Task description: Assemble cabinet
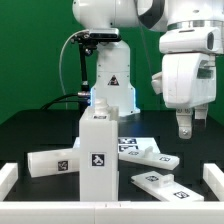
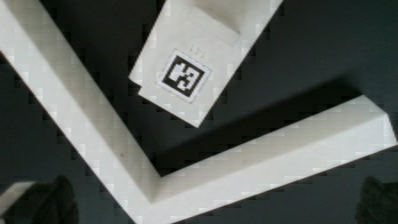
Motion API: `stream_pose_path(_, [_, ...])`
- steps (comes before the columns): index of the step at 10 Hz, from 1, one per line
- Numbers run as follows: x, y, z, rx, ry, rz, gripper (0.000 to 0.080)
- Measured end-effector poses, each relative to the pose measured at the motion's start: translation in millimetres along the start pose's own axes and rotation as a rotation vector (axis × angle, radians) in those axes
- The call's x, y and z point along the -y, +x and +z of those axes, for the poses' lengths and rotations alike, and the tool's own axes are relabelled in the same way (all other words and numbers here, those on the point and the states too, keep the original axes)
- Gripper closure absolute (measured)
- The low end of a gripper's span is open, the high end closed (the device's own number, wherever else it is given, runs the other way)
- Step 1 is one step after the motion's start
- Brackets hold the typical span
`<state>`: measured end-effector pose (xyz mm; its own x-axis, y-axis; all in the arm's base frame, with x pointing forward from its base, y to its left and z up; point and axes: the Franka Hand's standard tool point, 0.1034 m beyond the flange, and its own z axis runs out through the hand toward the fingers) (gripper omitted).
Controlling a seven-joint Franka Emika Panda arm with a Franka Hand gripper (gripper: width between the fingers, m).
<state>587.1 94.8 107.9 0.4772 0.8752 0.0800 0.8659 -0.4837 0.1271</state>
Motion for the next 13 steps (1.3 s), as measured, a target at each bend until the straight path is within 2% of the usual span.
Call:
stream_pose_path(5, [-0.1,-0.4,0.3,0.000,0.001,0.002,0.0002])
stream_pose_path(7, [-6.6,-8.4,3.0,0.005,0.002,-0.078,0.0002])
stream_pose_path(8, [-8.8,-8.8,5.8,0.005,-0.005,-0.133,0.0002])
stream_pose_path(9, [-8.8,-5.7,6.9,-0.011,-0.026,-0.180,0.0002])
stream_pose_path(13, [-11.9,-15.4,9.7,-0.012,-0.029,-0.222,0.0002])
